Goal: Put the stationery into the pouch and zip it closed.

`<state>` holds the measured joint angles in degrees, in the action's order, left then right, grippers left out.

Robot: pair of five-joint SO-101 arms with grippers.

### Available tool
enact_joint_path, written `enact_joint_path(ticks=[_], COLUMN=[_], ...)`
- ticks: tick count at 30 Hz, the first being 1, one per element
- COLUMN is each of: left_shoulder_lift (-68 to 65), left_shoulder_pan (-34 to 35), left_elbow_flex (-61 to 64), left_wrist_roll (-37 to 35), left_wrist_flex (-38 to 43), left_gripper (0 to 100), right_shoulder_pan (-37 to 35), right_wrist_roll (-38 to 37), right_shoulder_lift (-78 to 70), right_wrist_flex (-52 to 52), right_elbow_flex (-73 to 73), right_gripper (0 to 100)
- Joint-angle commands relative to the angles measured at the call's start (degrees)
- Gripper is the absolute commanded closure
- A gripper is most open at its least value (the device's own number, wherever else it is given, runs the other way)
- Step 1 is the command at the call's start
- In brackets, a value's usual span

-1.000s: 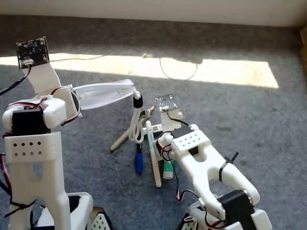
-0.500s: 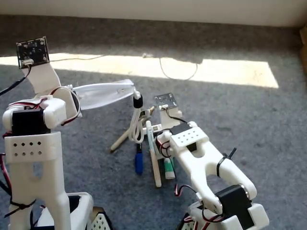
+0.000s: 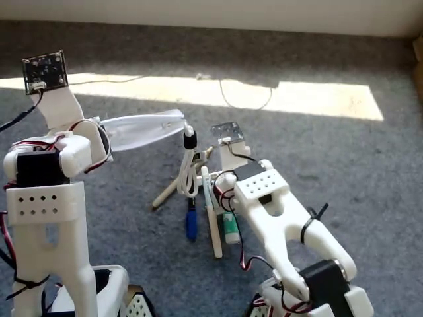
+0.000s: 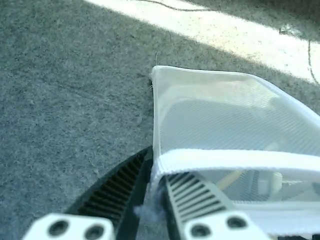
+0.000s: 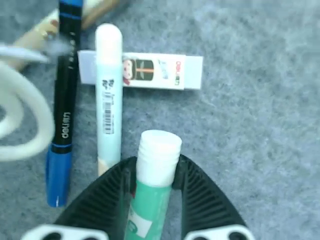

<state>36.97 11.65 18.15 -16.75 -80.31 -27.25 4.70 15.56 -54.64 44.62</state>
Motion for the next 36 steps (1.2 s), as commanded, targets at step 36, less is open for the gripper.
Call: enact_joint_path(ticks=[36], left_shoulder_lift=[-12.88], left_shoulder_pan=[-5.41], left_elbow_flex=[-20.62], left_wrist_roll=[1.85], left_wrist_flex=[-10.11], left_gripper=[99], right_shoulder_pan=[-7.25], right_wrist_roll=[0.00], right_shoulder_lift=[47.69], right_wrist_flex=[-0.31], right_elbow_flex=[-9.27], right_gripper=[99.2])
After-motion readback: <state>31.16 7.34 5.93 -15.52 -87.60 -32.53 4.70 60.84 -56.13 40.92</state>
